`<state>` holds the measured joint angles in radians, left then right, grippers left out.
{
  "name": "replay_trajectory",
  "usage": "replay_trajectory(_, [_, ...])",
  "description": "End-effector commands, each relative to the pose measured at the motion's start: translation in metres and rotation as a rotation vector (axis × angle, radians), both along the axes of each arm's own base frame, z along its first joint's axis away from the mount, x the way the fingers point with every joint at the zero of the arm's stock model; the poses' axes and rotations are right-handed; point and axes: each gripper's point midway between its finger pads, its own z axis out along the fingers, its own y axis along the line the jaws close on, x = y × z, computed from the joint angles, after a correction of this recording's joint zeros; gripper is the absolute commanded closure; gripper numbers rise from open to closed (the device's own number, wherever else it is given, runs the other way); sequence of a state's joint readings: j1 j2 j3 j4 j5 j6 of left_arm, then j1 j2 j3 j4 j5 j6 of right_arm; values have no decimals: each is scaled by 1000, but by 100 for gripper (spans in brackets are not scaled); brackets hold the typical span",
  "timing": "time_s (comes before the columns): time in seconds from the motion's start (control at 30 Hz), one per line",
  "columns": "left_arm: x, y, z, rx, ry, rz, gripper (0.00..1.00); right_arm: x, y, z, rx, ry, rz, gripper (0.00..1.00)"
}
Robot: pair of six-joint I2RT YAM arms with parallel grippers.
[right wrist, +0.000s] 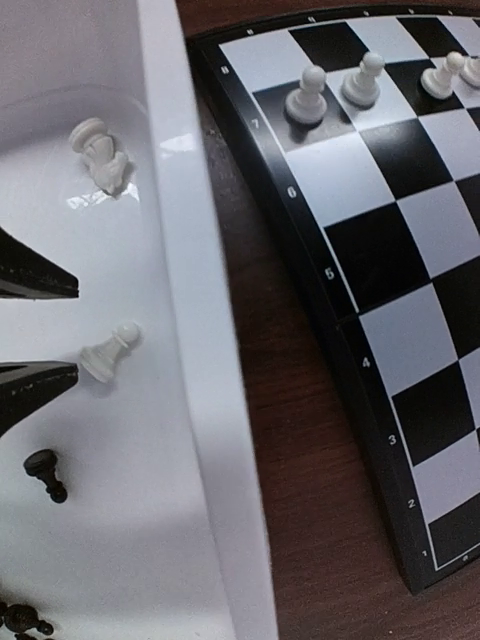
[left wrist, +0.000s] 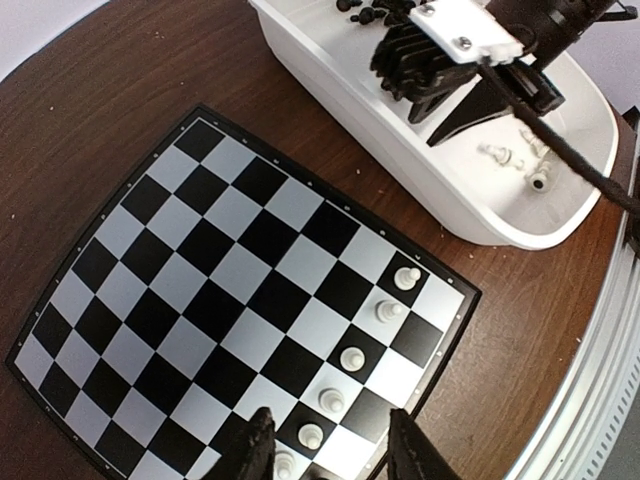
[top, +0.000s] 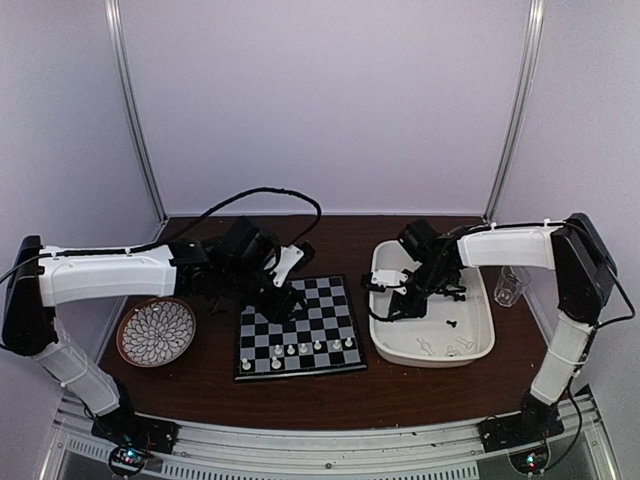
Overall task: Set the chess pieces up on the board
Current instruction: Pick up the pawn from the storage box.
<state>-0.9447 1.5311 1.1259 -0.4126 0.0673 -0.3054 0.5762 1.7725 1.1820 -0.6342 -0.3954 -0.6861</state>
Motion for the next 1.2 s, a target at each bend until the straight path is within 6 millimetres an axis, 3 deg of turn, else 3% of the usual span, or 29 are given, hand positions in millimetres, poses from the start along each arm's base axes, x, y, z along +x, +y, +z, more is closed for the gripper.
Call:
replay_trajectory(0.0, [5, -14, 18, -57, -26, -7, 61, 20, 5, -9, 2, 3, -94, 73])
replay_trajectory(0.13, [4, -11, 19, -52, -29, -1, 61, 24, 5, -13, -26, 7, -92, 71])
replay_trajectory(0.37, [4, -8, 18, -40, -29, 4, 61, -3, 1, -23, -40, 116, -21, 64])
replay_trajectory(0.47, [5, -9, 17, -41, -33, 1, 61, -6, 2, -23, -35, 139, -35, 64])
replay_trajectory(0.67, [5, -12, 16, -37, -29, -7, 61, -4, 7, -19, -9, 164, -75, 63])
replay_trajectory(0.9, [4, -8, 14, -30, -26, 0, 61, 12, 7, -5, 48, 177, -195, 62])
replay_trajectory(1.17, [18, -2, 20, 4, -62, 73, 61, 7, 4, -15, 45, 212, -252, 62])
